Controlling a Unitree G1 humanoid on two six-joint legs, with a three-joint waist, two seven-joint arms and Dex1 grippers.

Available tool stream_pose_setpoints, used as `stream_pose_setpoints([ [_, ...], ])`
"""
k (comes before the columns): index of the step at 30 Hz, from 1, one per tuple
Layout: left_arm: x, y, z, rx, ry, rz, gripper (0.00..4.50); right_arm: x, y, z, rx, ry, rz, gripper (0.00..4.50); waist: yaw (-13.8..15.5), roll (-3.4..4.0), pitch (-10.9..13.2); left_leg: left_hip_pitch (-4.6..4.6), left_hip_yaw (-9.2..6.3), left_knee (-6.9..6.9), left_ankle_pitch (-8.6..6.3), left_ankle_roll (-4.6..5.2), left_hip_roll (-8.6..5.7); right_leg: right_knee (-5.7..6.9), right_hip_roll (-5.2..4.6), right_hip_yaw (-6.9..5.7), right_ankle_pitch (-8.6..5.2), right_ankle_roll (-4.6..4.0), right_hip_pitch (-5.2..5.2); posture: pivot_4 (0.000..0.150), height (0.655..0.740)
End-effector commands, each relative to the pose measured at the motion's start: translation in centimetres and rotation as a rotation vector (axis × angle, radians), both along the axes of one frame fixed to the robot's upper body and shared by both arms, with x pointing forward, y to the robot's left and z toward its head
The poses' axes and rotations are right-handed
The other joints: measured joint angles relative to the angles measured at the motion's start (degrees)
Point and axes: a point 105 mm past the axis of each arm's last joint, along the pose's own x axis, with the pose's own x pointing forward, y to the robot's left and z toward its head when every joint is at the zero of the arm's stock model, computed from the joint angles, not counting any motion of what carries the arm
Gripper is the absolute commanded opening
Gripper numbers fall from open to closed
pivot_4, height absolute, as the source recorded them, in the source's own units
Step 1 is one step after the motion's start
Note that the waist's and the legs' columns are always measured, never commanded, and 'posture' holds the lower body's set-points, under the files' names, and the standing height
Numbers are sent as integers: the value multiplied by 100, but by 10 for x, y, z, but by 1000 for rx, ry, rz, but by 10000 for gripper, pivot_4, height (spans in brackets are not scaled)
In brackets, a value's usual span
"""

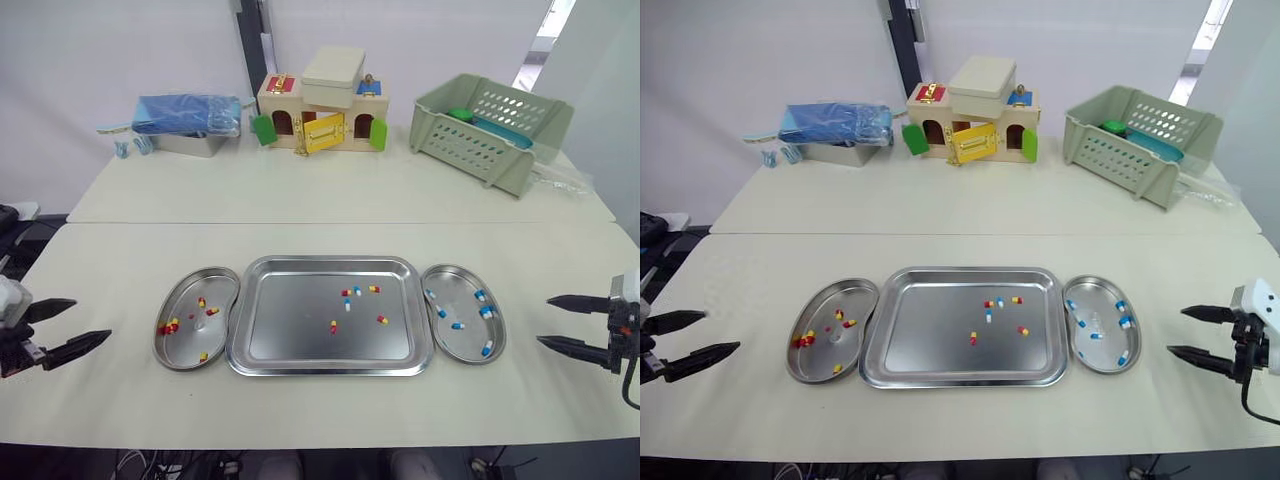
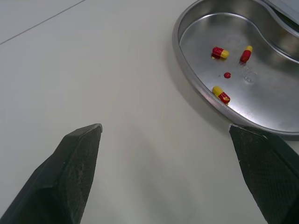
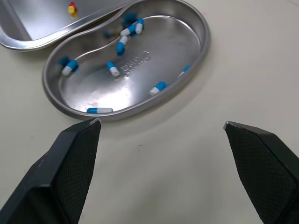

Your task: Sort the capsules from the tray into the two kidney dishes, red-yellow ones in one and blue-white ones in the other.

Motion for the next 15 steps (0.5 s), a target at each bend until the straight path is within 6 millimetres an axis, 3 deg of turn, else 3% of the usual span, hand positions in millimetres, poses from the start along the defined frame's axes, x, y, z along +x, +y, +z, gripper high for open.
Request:
stream_pose_setpoints([
  [1, 11, -29, 11, 22, -10, -134, 45000, -16, 25, 10, 40, -46, 116, 44606, 15, 0, 0, -2, -1, 1, 0, 0, 0, 0, 0, -1, 0, 0, 0, 1500, 7400],
  [9, 25, -138, 5, -32, 37, -529, 45000, -56, 92, -2, 171, -62, 360, 44606, 60, -4, -3, -1, -5, 10, 0, -1, 0, 1, 0, -3, 1, 2, 9, 1500, 7400],
  [15, 26, -196, -6, -86, 59, -734, 45000, -66, 110, -9, 274, -140, 385, 44606, 57, -5, -3, -1, -6, 14, 1, -1, 0, 2, 3, -3, 1, 2, 9, 1500, 7400],
])
